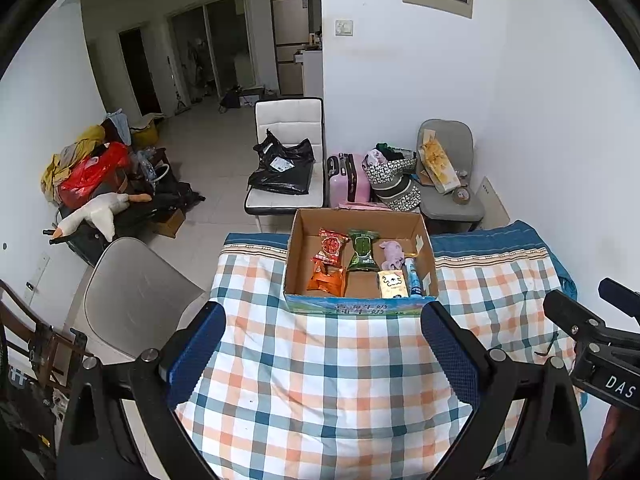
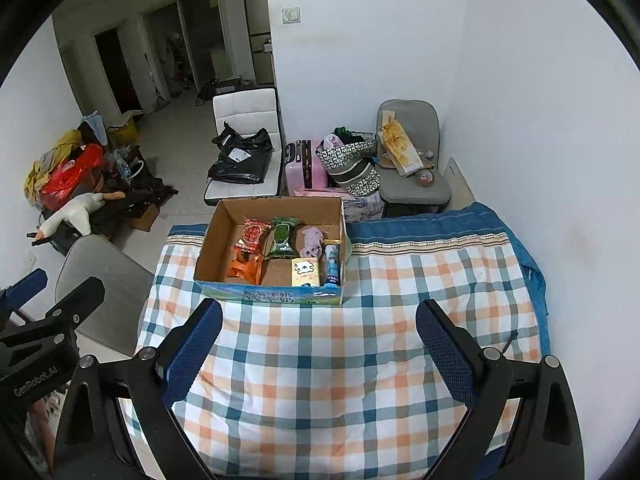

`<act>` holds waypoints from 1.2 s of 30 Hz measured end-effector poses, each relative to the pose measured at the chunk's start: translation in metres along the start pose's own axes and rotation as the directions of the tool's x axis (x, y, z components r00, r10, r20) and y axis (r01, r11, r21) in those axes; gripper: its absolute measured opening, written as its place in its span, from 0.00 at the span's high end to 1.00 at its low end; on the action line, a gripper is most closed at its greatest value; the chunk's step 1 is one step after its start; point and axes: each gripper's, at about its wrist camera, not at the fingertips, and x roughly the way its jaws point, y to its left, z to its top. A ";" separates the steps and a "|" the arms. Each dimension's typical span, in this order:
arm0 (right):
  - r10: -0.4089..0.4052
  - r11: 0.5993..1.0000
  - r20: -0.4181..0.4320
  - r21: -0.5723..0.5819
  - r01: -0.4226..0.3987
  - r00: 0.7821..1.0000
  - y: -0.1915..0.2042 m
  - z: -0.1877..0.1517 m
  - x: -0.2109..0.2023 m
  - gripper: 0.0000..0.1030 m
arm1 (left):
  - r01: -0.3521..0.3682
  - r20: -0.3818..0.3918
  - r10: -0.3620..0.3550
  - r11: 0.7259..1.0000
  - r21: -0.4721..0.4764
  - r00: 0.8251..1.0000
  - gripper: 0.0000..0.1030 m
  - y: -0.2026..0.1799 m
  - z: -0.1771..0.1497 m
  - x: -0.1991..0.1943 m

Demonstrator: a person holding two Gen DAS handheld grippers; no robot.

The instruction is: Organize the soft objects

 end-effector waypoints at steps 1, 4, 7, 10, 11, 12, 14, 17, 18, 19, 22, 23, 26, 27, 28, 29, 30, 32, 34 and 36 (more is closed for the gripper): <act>0.001 1.000 0.001 0.003 -0.001 1.000 0.000 0.000 0.001 0.04 | -0.001 0.000 0.001 1.000 0.000 1.000 0.03 0.000 0.000 0.000; -0.001 1.000 0.001 0.002 0.001 1.000 -0.001 0.001 0.000 0.04 | 0.000 0.000 0.000 1.000 -0.001 1.000 0.03 0.000 -0.001 0.000; -0.005 1.000 0.003 0.003 0.005 1.000 -0.004 0.004 -0.002 0.04 | 0.000 0.002 0.000 1.000 -0.001 1.000 0.03 0.000 -0.001 0.000; -0.004 1.000 0.004 0.004 0.004 1.000 -0.006 0.007 -0.002 0.04 | -0.002 0.001 0.002 1.000 -0.001 1.000 0.03 0.001 -0.001 0.000; -0.003 1.000 0.004 0.001 0.003 1.000 -0.006 0.007 -0.002 0.04 | -0.001 0.001 0.001 1.000 -0.001 1.000 0.03 0.001 -0.001 0.000; -0.004 1.000 0.005 0.001 0.004 1.000 -0.007 0.008 -0.002 0.04 | -0.001 0.001 0.001 1.000 -0.001 1.000 0.03 0.001 -0.001 0.000; -0.004 1.000 0.006 0.002 0.004 1.000 -0.008 0.008 -0.002 0.04 | -0.002 0.003 0.002 1.000 -0.002 1.000 0.03 0.001 0.000 -0.001; -0.004 1.000 0.006 0.002 0.004 1.000 -0.006 0.006 -0.002 0.04 | -0.002 0.003 0.002 1.000 -0.003 1.000 0.03 0.000 -0.001 -0.001; -0.005 1.000 0.008 0.003 0.005 1.000 -0.008 0.008 -0.003 0.04 | -0.002 0.004 0.002 1.000 -0.004 1.000 0.03 -0.001 -0.001 -0.002; -0.006 1.000 0.008 0.004 0.006 1.000 -0.009 0.011 -0.004 0.04 | -0.001 0.003 0.001 1.000 -0.003 1.000 0.03 0.000 -0.001 -0.001; -0.008 1.000 0.012 0.004 0.008 1.000 -0.010 0.013 -0.006 0.04 | -0.001 0.003 0.001 1.000 -0.002 1.000 0.03 0.001 -0.001 -0.001; -0.009 1.000 0.014 0.005 0.009 1.000 -0.011 0.015 -0.006 0.04 | 0.000 0.002 0.000 1.000 -0.003 1.000 0.03 0.001 -0.001 -0.001; -0.012 1.000 0.014 0.003 0.012 1.000 -0.011 0.017 -0.006 0.04 | -0.002 0.003 0.002 1.000 -0.002 1.000 0.03 0.001 -0.001 -0.001; -0.011 1.000 0.015 0.005 0.011 1.000 -0.010 0.016 -0.006 0.04 | 0.000 0.004 0.000 1.000 -0.002 1.000 0.03 0.001 -0.001 -0.002; -0.011 1.000 0.015 0.005 0.011 1.000 -0.009 0.015 -0.007 0.04 | 0.001 0.003 -0.001 1.000 -0.002 1.000 0.03 0.001 -0.001 -0.002; -0.011 1.000 0.015 0.004 0.011 1.000 -0.009 0.014 -0.007 0.04 | 0.000 0.003 0.000 1.000 -0.002 1.000 0.03 0.001 -0.001 -0.002; -0.012 1.000 0.016 0.005 0.012 1.000 -0.010 0.015 -0.006 0.04 | -0.001 0.004 0.001 1.000 -0.004 1.000 0.03 0.001 -0.001 -0.002; -0.011 1.000 0.014 0.006 0.011 1.000 -0.010 0.017 -0.006 0.04 | 0.000 0.004 0.000 1.000 -0.004 1.000 0.03 0.002 -0.002 -0.001; -0.010 1.000 0.017 0.003 0.010 1.000 -0.009 0.013 -0.007 0.04 | 0.001 0.006 -0.001 1.000 -0.005 1.000 0.03 0.002 -0.002 -0.001; -0.009 1.000 0.016 0.002 0.009 1.000 -0.010 0.014 -0.007 0.04 | 0.001 0.012 -0.001 1.000 -0.009 1.000 0.03 -0.001 -0.002 -0.004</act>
